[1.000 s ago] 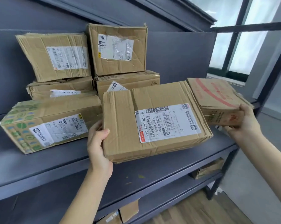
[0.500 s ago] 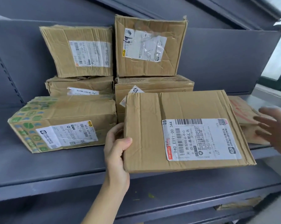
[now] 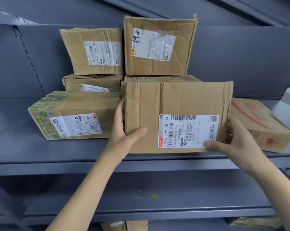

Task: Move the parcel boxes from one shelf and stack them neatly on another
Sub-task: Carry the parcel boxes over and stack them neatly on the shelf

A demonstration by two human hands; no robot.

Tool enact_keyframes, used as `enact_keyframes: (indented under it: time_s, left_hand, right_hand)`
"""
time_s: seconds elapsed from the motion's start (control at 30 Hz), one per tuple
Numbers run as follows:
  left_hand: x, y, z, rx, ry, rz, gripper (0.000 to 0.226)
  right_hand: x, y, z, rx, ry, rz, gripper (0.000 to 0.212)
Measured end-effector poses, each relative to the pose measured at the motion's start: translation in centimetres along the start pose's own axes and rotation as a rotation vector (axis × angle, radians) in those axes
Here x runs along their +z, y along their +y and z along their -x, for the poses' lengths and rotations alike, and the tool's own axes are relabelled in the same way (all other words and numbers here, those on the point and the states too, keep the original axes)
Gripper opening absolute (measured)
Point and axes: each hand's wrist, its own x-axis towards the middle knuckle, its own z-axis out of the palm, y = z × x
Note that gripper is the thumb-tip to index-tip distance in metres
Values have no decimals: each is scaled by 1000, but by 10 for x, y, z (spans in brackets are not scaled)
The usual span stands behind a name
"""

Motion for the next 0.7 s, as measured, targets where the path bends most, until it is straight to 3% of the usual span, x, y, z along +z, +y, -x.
enact_keyframes:
  time_s: [0.17,0.27,0.7]
  left_hand:
    - [7,-25,14,-59,34,-242,88]
    - [13,-30,15,-69,87,-328,84]
    - [9,-32,23,-108,156,-336,80]
  right_hand:
    - [30,24,-3,33,70,181,78]
    - [44,27,-7,34,62,144,80]
    - [54,32,-8,6,30,49,80]
